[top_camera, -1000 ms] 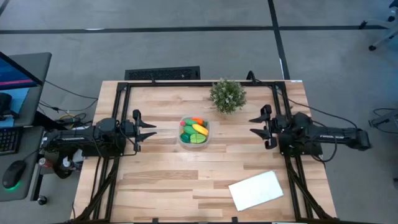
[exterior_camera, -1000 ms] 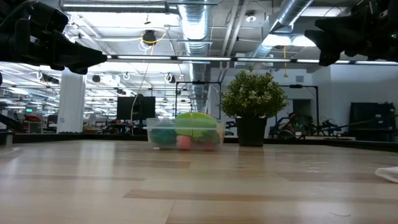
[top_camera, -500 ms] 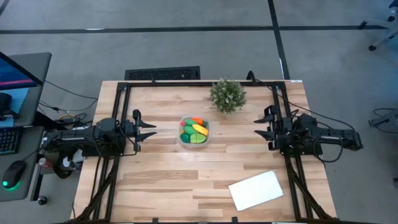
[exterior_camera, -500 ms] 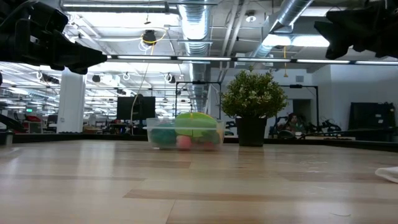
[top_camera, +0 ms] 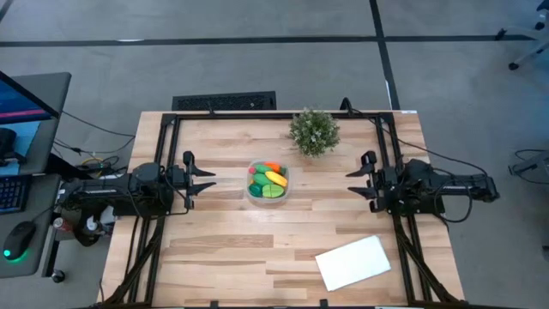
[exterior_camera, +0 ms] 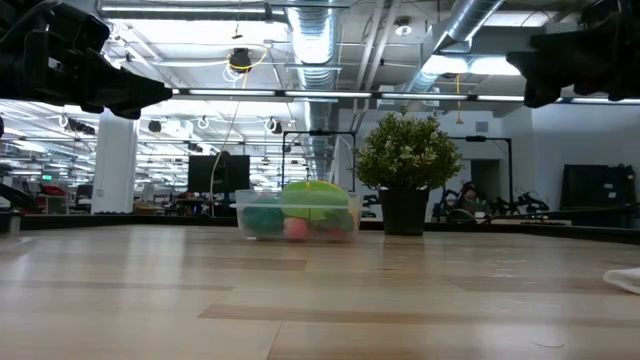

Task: Pick and placing Produce into tupperware
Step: Return to Home Position

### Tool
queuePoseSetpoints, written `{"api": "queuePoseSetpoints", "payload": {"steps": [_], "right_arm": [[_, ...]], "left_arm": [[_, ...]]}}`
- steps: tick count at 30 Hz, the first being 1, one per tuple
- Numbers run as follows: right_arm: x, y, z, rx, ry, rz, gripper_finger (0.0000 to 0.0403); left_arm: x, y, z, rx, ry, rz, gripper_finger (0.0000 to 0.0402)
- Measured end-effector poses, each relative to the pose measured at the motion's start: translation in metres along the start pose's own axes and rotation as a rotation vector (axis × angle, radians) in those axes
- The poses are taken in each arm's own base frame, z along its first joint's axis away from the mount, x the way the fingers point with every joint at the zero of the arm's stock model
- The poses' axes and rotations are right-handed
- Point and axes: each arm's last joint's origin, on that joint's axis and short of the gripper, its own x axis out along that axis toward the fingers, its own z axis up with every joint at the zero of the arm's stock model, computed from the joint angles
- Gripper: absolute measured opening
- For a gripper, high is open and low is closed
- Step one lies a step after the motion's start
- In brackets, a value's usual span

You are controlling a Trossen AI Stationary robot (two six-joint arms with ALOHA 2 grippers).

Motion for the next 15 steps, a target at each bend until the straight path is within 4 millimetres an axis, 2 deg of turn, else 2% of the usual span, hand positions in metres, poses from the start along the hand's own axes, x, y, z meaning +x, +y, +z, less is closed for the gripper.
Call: {"api": "queuePoseSetpoints", "payload": {"steps": [6, 15], "right_arm": [[0.0001, 0.0041, -0.0028, 0.008, 0.026, 0.06, 0.0178], [-0.0003, 0.0038, -0.0102, 0.033, 0.106, 0.024, 0.0176]], "left_arm": [[0.0, 0.0, 0.0, 0.0, 0.0, 0.0, 0.0118], [0.0, 0.0, 0.0, 0.001, 0.0, 0.0, 0.0118]]}}
